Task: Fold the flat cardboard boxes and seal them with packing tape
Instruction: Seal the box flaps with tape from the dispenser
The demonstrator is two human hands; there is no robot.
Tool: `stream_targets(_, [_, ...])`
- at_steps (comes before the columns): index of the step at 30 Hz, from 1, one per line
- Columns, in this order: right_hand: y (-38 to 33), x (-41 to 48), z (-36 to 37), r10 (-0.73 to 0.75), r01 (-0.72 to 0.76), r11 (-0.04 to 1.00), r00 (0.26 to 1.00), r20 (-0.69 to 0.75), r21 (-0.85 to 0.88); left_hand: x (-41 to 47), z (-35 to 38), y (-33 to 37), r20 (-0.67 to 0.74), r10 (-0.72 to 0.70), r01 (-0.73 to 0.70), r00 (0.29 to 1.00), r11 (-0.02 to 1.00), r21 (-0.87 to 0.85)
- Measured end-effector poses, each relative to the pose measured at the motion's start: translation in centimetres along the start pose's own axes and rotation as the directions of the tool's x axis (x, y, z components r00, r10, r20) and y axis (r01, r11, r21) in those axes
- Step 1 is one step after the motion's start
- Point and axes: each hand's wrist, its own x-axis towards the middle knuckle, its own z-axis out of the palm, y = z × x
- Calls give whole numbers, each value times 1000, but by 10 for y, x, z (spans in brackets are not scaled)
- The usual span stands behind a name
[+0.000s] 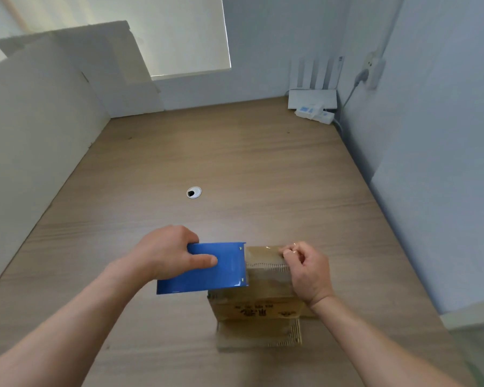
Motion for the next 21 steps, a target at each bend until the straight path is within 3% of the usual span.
stream_targets(5, [5, -4, -3, 119, -101, 979, 988, -95, 175, 25, 0, 32, 106, -8, 1, 994, 998, 67])
stream_targets(9, [3, -13, -3, 152, -125, 971, 981, -123, 202, 38, 9, 48, 132, -1, -20, 991, 987, 161])
stream_targets(14, [11, -25, -17, 87, -97, 993, 985, -146, -62, 45, 9, 59, 151, -18, -17, 988, 974, 228])
stream_targets(16, [24, -25, -25, 173, -186, 980, 972, -160, -67, 47, 8, 66, 154, -9, -29, 988, 970, 243])
stream_targets(21, [40, -24, -34, 548, -503, 798, 835, -54, 331, 53, 10, 81, 164, 6, -47, 986, 968, 247])
